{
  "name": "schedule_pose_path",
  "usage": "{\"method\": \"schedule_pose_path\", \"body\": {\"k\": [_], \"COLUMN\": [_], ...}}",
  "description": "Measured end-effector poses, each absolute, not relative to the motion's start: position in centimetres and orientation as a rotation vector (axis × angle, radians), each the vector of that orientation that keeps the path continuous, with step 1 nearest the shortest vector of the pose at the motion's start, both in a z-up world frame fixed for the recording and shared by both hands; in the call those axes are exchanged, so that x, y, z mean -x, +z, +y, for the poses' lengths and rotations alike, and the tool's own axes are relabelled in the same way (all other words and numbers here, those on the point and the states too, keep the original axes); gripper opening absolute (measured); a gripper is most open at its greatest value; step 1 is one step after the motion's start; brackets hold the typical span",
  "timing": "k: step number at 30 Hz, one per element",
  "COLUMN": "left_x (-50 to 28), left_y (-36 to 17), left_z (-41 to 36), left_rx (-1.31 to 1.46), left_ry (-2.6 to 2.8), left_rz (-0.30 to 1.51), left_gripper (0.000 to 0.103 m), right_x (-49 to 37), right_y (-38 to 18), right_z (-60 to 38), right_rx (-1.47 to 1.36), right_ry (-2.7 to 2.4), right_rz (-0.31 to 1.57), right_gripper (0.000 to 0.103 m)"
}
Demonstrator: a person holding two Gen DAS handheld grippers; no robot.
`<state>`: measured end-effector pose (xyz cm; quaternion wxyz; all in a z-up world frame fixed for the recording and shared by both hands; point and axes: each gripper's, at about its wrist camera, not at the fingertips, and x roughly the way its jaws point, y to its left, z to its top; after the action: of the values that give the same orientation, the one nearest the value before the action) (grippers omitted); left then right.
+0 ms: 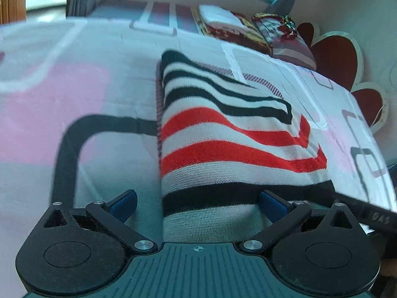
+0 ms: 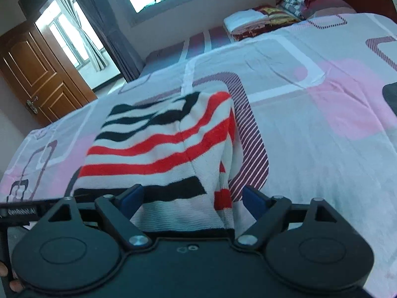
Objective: Fold small clothes
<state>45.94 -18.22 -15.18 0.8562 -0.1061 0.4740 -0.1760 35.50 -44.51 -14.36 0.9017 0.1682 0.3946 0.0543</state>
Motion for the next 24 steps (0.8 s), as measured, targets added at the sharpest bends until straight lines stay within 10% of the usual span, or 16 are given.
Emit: {"method": "schedule_pose_path", "body": {"k": [7,11,15,24], "left_x": [-47.1,-46.6,-45.8,-43.9], "left_y": [-16.4,-15.6,-14.3,-10.0], "left_z": [-19.5,-20.9,-21.2,-18.8], "left_rx": [0.243,0.241,0.192,0.150], "left_ry": [-0.422,-0.419,-0.421,-0.425], "left_rz": [0.994,0.976,0.937,0.843], "left_gripper": [0.103,0.081,0.062,0.057], "right_x": [-36.5,-37.1,-36.6,-34.3], "right_y": [-16.2,-16.6,-15.8,-12.2], "right_z": [-44.9,-44.2,-44.1,-41.6], "right_rx": [-0.404,-0.418,-0.455,-0.461], "right_ry": [0.163,0.175,0.185,0.235], "right_rz": [0.825,0.812,0.805,0.680], "right_gripper": [0.076,0.067,0.035,0.032]}}
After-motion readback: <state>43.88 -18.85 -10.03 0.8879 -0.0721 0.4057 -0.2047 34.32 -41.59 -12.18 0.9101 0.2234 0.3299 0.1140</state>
